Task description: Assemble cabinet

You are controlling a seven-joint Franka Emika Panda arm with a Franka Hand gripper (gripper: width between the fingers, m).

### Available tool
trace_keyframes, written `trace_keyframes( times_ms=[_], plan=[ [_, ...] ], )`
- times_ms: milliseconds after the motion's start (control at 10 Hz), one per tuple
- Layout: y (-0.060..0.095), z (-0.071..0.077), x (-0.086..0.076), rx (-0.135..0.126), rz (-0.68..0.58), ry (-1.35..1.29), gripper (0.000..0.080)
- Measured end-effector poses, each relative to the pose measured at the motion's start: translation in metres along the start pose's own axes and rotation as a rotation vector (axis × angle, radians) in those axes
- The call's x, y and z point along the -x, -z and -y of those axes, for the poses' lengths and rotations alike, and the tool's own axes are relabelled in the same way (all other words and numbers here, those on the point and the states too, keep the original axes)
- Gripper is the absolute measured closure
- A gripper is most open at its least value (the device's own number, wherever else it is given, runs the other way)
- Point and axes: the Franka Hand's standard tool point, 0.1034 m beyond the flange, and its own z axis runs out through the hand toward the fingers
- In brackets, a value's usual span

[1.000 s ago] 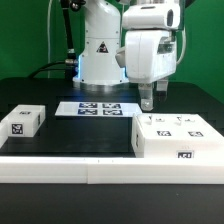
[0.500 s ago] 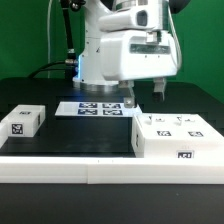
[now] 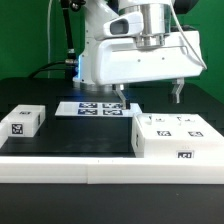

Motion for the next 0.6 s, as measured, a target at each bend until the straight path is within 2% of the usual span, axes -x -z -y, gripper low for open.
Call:
trace_keyframes(
  times_ms=[100,200,400,500,600],
  plan=[
    [0.000,0.001,0.000,-0.001,0.000,-0.036,0.0002],
    [-0.001,0.012,0.002,-0.007,0.004,-0.248,0.0002],
    [-0.008,0.031,0.008,-0.008,0.023,-0.485,0.0002],
    [-0.013,0.045,0.013,0.005,0.051,-0.612,0.0002],
    [-0.016,0.046,0.015,0.020,0.059,-0.661,0.0002]
  ],
)
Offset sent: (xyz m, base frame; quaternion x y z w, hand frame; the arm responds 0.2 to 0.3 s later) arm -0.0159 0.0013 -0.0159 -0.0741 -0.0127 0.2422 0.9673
